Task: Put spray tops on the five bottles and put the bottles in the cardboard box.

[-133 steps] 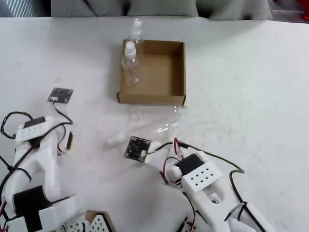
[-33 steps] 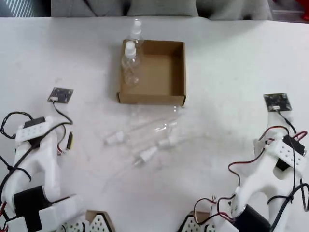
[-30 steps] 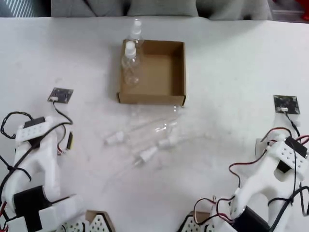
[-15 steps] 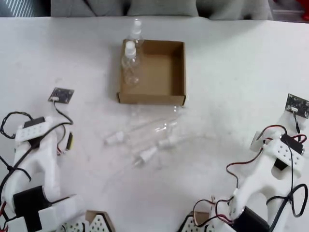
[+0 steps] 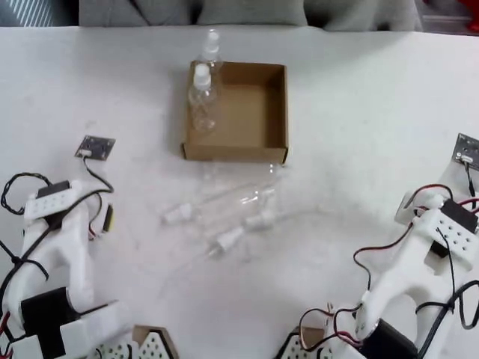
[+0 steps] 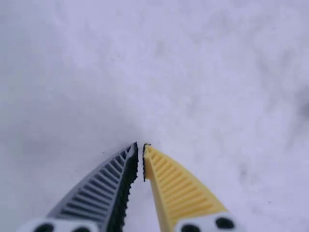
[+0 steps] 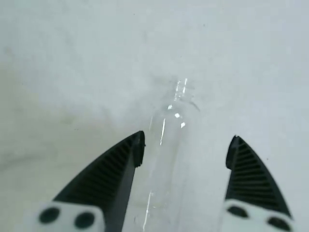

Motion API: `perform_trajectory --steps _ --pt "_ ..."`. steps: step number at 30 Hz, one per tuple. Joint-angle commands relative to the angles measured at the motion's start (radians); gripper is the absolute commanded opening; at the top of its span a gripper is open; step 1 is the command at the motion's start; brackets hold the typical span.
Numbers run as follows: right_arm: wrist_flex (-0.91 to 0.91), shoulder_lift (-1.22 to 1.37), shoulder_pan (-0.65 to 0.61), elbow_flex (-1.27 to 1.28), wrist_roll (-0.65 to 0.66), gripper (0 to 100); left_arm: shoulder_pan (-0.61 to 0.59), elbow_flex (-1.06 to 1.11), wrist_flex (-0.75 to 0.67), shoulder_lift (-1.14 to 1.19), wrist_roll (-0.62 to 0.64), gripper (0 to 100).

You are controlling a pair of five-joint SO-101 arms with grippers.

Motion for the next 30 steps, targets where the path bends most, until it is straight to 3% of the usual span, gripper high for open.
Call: perform_trajectory --steps 1,10,30 --pt "0.058 0.042 -0.035 -0.094 -0.032 25.2 0.015 -0.038 -0.002 -0.005 -0.008 5" --pt "0.094 0.259 -0.031 -0.201 -0.037 25.2 0.013 -0.038 -0.002 -0.005 -0.009 5" --pt "0.044 0.272 -0.004 -0.199 -0.038 25.4 0.016 -0.038 -0.002 -0.005 -0.009 5"
